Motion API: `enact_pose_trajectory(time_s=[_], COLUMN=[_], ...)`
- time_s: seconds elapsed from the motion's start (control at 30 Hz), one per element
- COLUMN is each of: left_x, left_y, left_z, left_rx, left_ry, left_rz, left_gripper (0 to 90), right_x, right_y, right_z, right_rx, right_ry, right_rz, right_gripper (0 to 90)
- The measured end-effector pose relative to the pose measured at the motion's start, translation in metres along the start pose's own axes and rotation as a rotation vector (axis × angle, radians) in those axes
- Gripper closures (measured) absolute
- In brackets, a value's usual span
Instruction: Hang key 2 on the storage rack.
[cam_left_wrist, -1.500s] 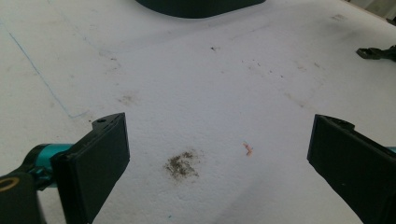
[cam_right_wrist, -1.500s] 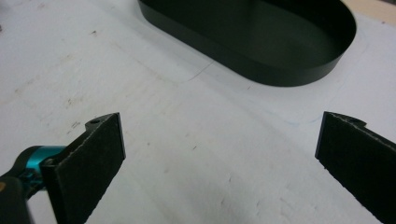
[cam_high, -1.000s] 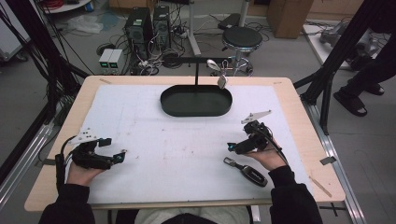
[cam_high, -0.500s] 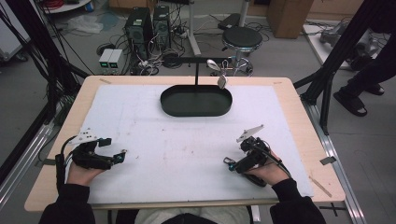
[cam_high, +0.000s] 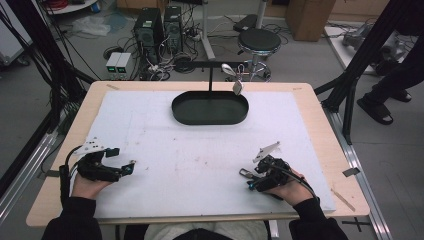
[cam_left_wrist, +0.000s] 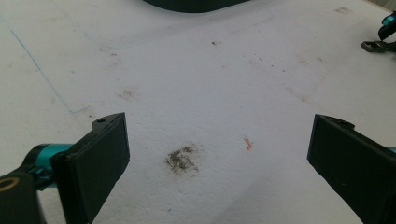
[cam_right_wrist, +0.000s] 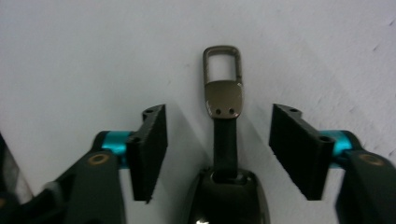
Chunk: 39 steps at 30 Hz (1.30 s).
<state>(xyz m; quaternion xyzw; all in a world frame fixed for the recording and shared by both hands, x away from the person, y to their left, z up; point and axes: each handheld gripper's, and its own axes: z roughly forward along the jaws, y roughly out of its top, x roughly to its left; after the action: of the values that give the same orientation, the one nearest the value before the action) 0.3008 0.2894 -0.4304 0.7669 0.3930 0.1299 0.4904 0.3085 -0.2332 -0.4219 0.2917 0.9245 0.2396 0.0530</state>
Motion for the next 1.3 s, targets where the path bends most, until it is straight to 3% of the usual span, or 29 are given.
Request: enact_pose_trajectory(time_s=[0.13,0.27,0.6,0.97,1.1,1.3], left_x=[0.0,0.0,0.0,0.0,0.0,0.0], left_y=[0.0,0.0,0.0,0.0,0.0,0.0], left_z=[0.0,0.0,-0.001,-0.001,-0.002,-0.002], left_rx=[-0.001,0.002,-0.009,-0.009,-0.013,-0.012], left_ry=[0.001,0.001,0.0,-0.001,0.001,0.003], left_rz=[-0.001,0.002,-0.007,-0.006,-0.008,-0.009], left_gripper=[6.1,6.1,6.1,6.1,6.1,6.1], right_x=[0.005,0.007,0.01,0.004,0.001,-0.001], right_y=[0.0,-0.001,-0.004,-0.008,-0.009,-0.008], right_z=[0.0,-0.002,-0.005,-0.017,-0.027,-0.039], right_rx=[0.019,0.013,-0.007,-0.082,-0.125,-0.167], right_ry=[-0.028,-0.065,-0.083,-0.039,-0.032,-0.039], right_rz=[-0.015,-0.003,0.023,0.074,0.114,0.105], right_gripper=[52.8,78.8,82.8,83.2,83.2,83.2])
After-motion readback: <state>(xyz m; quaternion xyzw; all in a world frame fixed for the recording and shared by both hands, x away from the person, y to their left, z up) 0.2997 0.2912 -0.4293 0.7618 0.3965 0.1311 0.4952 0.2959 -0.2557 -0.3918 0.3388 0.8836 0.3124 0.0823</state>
